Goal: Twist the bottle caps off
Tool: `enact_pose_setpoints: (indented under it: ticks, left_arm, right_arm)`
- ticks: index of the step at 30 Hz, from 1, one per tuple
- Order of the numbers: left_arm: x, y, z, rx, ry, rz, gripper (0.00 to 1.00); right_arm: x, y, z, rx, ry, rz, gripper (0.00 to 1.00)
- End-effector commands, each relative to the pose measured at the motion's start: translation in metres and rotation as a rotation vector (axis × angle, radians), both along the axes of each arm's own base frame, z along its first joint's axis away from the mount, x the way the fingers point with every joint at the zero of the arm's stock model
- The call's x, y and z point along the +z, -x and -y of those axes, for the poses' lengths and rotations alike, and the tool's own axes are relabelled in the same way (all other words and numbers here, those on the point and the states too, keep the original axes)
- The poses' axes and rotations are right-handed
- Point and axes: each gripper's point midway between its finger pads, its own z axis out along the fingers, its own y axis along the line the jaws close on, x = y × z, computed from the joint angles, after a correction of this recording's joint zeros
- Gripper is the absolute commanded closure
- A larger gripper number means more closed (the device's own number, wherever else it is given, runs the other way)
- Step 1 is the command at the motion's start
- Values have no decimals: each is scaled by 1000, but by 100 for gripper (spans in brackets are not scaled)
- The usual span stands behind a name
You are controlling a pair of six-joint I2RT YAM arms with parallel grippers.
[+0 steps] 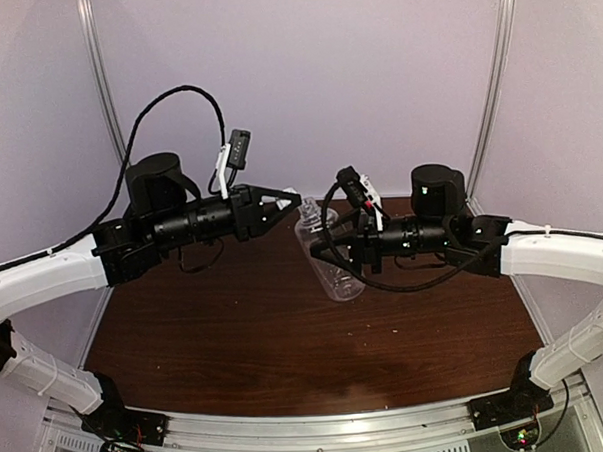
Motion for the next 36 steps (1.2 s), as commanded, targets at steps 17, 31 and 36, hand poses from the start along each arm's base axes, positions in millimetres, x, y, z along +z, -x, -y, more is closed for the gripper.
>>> enact_pose_setpoints:
  ticks: [17,31,36]
  left_arm:
    - [-31,-26,-49,274,-154,66,59]
    - [-143,-35,-87,393,-365,19,51]
    - [-164,-42,-66,326,-409,54,38]
  right_arm:
    - [8,-20,25,-187,18,43,54]
    - [-6,-27,36,-243,47,41,53]
    - [-14,-36,44,-299,60,38,52]
